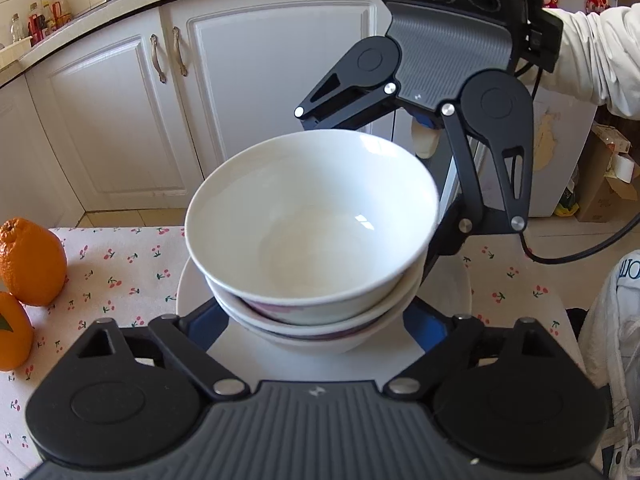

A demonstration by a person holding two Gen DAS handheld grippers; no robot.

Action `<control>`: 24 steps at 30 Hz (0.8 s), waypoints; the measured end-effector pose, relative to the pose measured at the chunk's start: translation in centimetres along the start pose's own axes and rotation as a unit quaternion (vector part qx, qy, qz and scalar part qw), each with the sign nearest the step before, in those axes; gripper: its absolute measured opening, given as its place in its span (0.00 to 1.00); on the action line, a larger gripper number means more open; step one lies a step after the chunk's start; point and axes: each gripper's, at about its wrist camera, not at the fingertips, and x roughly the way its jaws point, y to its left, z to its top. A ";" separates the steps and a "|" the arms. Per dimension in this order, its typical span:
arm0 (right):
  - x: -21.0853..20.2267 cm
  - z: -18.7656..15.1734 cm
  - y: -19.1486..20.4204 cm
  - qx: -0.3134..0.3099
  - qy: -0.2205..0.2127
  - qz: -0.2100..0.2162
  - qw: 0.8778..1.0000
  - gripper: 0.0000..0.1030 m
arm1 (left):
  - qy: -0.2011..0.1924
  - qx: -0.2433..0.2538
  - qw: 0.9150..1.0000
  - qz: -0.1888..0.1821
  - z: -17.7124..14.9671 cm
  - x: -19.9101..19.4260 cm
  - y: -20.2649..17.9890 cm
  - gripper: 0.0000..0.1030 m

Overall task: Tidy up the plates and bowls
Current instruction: 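Lower the bowl stack onto the plates and open both tools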

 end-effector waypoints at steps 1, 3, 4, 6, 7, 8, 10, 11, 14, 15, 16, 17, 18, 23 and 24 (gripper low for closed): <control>0.0 0.0 0.1 -0.001 -0.001 -0.006 1.000 0.92 | -0.002 0.004 1.000 0.004 0.0 -0.1 -0.2 0.98; -0.1 0.1 0.1 0.005 -0.009 -0.015 1.000 1.00 | -0.004 0.012 1.000 0.025 -0.2 -0.2 -0.7 0.98; -0.2 0.1 0.0 0.012 -0.015 -0.014 1.000 1.00 | -0.003 0.012 0.999 0.036 -0.3 -0.1 -0.9 0.98; -0.2 0.2 0.0 0.023 -0.016 -0.015 0.999 1.00 | -0.006 0.004 0.999 0.053 -0.7 -0.4 -1.3 0.98; -0.2 0.1 0.1 0.025 -0.017 -0.019 0.999 1.00 | -0.008 -0.001 0.998 0.060 -0.9 -0.6 -1.5 0.98; -0.3 0.1 0.3 0.026 -0.016 -0.023 0.999 1.00 | -0.012 -0.006 0.997 0.070 -1.1 -1.0 -1.7 0.98; -0.6 0.0 0.9 0.027 -0.014 -0.030 0.999 1.00 | -0.021 -0.016 0.995 0.093 -1.4 -1.8 -2.2 0.98; -0.9 0.0 1.3 0.027 -0.015 -0.032 0.999 1.00 | -0.027 -0.022 0.994 0.107 -1.6 -2.3 -2.6 0.98; -1.9 -0.1 2.7 0.030 -0.018 -0.054 0.998 1.00 | -0.045 -0.038 0.986 0.155 -1.6 -3.8 -4.0 0.98; -2.3 -0.1 3.2 0.034 -0.019 -0.060 0.997 1.00 | -0.053 -0.041 0.983 0.171 -1.7 -4.3 -4.5 0.98; -2.7 -0.1 3.7 0.041 -0.020 -0.069 0.997 1.00 | -0.059 -0.045 0.979 0.192 -1.7 -4.8 -5.2 1.00; -3.1 -0.1 4.3 0.047 -0.021 -0.081 0.995 1.00 | -0.066 -0.049 0.973 0.215 -1.7 -5.2 -5.9 1.00; -3.5 -0.1 4.9 0.053 -0.021 -0.093 0.994 1.00 | -0.074 -0.055 0.967 0.238 -1.7 -5.6 -6.5 1.00; -4.7 -0.4 7.9 0.087 -0.033 -0.150 0.984 1.00 | -0.089 -0.120 0.936 0.318 -1.9 -6.8 -9.3 1.00; -4.8 -0.5 8.4 0.101 -0.036 -0.164 0.981 1.00 | -0.089 -0.144 0.929 0.328 -2.0 -7.1 -9.6 1.00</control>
